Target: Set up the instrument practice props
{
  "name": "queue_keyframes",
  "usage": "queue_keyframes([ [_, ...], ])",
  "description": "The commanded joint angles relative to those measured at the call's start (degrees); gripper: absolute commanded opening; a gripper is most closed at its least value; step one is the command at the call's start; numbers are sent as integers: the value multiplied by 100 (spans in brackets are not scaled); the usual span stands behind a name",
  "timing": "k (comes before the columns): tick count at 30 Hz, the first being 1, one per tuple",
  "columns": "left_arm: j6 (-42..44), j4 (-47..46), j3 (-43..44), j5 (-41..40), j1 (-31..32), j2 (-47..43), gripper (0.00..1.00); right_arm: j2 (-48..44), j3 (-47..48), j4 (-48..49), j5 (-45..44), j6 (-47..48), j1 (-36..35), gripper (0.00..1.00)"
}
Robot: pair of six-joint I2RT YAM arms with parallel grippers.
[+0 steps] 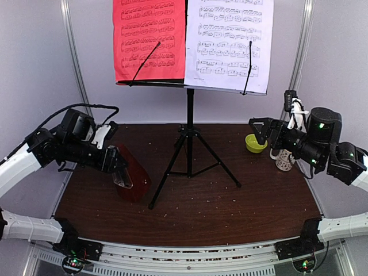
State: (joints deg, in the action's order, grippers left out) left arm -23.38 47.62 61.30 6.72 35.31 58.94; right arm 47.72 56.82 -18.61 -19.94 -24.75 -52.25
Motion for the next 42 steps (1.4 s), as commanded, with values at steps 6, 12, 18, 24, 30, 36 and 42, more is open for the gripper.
queue_keyframes([
  [6, -572, -530, -106, -214, 2272, -428, 16, 18, -251, 39, 488, -151, 26, 100],
  [12, -555, -1572, 149, -334, 2823, 317, 14, -76, -393, -75, 553, -292, 31, 100],
  [18, -200, -2538, 662, -562, 2975, 1628, 14, -276, -558, -268, 543, -440, 28, 100],
  [24, -162, -3195, 1017, -953, 3053, 2622, 13, -385, -711, -617, 614, -548, 30, 100],
  [30, -308, -3069, 1466, -1841, 3135, 3232, 11, -408, -977, -735, 895, -686, 28, 100],
  [36, -511, -2739, 1848, -2091, 3334, 3733, 18, -142, -1046, -646, 1362, -693, 28, 100],
  [42, -810, -2850, 1765, -1882, 3360, 3862, 31, 74, -1127, -518, 1673, -680, 31, 100],
])
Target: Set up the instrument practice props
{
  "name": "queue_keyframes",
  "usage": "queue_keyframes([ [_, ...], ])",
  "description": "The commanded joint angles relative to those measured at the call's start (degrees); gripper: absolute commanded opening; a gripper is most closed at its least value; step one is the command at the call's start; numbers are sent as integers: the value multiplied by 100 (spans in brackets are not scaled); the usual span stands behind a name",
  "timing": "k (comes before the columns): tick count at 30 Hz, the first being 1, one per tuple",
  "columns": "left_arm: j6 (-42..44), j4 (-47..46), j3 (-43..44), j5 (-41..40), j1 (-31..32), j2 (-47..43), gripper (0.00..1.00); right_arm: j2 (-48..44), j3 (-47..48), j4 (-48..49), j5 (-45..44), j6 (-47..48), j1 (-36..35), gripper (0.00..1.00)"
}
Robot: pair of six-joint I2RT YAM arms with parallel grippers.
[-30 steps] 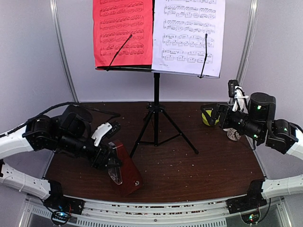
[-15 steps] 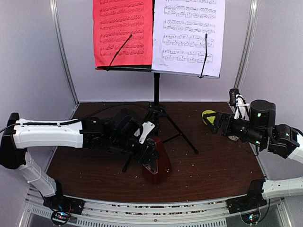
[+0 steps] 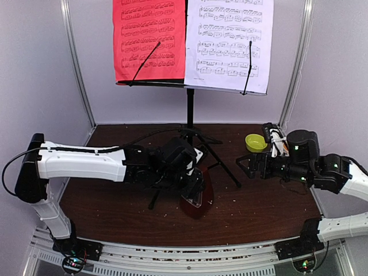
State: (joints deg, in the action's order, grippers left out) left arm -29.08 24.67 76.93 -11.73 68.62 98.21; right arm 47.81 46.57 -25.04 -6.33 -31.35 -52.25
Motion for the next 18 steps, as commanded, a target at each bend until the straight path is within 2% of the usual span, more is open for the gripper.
queue_keyframes([
  [1, -241, -544, 194, -48, 29, -61, 35, 76, -133, 156, 350, -24, 31, 100],
  [10, -119, -440, -20, 274, 29, -43, 61, 175, -269, 219, 563, -55, 29, 100],
  [13, -29, -492, -86, 469, 29, -110, 76, 176, -328, 227, 619, -87, 26, 100],
  [16, 213, -490, -103, 788, 20, -180, 97, 164, -428, 227, 670, -171, 26, 99],
  [18, 448, -471, -139, 1075, -5, -268, 98, 152, -517, 247, 706, -251, 30, 98],
])
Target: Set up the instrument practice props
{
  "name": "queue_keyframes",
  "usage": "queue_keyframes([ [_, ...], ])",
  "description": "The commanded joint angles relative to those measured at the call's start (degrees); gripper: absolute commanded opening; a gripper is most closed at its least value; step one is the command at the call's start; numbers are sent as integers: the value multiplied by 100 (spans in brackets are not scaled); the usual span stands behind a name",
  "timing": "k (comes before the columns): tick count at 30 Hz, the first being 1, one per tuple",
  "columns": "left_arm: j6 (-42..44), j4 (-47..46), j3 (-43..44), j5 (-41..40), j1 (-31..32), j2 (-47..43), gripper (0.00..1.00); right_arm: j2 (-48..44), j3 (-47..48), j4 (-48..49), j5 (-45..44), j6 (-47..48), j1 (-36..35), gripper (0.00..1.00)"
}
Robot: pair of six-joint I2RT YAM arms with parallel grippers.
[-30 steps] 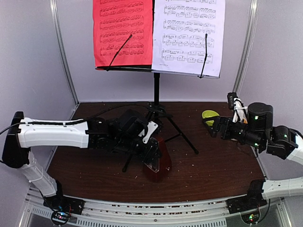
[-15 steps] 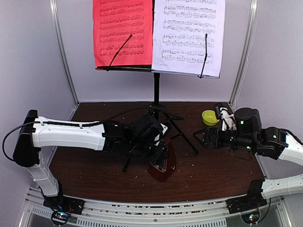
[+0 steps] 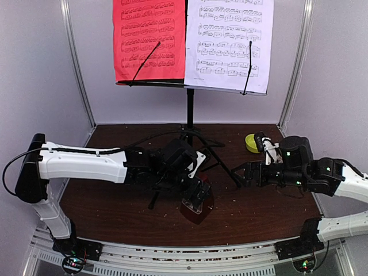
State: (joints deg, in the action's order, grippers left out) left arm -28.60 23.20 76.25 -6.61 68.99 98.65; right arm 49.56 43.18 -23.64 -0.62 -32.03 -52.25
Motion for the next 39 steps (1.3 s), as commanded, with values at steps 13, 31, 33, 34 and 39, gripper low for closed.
queue_keyframes([
  [13, 2307, -683, -1487, 2377, -822, -1475, 89, 340, -575, 386, 525, -707, -60, 71],
  [31, 3139, -1900, -1849, 2690, -719, -486, 74, 551, -606, 189, 687, -731, -139, 28],
  [33, 2902, -2105, -2098, 2648, -567, -571, 72, 440, -608, 103, 680, -734, -136, 24],
  [34, 2792, -2237, -2230, 2595, -496, -613, 71, 402, -624, 78, 684, -743, -136, 23],
  [39, 2310, -2688, -2481, 2331, -125, -498, 66, 404, -722, 103, 788, -783, -137, 21],
])
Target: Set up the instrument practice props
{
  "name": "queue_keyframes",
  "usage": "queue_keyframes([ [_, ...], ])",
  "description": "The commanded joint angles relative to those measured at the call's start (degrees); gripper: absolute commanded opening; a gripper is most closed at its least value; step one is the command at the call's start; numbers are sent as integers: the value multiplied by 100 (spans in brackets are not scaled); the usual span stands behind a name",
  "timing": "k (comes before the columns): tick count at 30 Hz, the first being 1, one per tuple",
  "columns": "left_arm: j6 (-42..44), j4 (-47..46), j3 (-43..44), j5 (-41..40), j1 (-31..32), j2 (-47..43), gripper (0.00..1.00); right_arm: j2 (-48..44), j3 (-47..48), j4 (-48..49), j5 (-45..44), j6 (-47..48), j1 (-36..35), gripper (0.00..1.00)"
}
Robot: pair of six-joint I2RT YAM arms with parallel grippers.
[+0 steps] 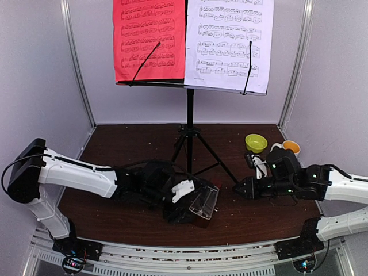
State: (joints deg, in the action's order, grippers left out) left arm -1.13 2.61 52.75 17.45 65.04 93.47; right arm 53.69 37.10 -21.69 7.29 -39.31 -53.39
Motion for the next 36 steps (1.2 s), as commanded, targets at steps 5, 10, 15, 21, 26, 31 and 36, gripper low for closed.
queue_keyframes([
  [5, -875, -1078, -220, -291, 282, 238, 61, 290, -80, 34, 558, -15, -28, 21],
  [10, -951, -1650, -203, -218, 370, 451, 50, 387, 34, -306, 615, 147, -23, 24],
  [15, -1045, -2117, 29, -228, 543, 916, 42, -82, 317, -937, 124, 339, 15, 59],
  [21, -1408, -2765, -463, -610, 580, 728, 41, -715, 526, -1231, -36, 131, 0, 97],
  [26, -1428, -2841, -1336, -1090, 580, 201, 57, -570, 871, -1208, -299, -327, -133, 100],
  [31, -1513, -2898, -1924, -1288, 580, -142, 64, 245, 1560, -1537, -612, -178, -574, 100],
  [36, -1668, -2952, -2191, -1643, 580, -349, 67, 1012, 2318, -2043, -1091, -76, -1109, 100],
])
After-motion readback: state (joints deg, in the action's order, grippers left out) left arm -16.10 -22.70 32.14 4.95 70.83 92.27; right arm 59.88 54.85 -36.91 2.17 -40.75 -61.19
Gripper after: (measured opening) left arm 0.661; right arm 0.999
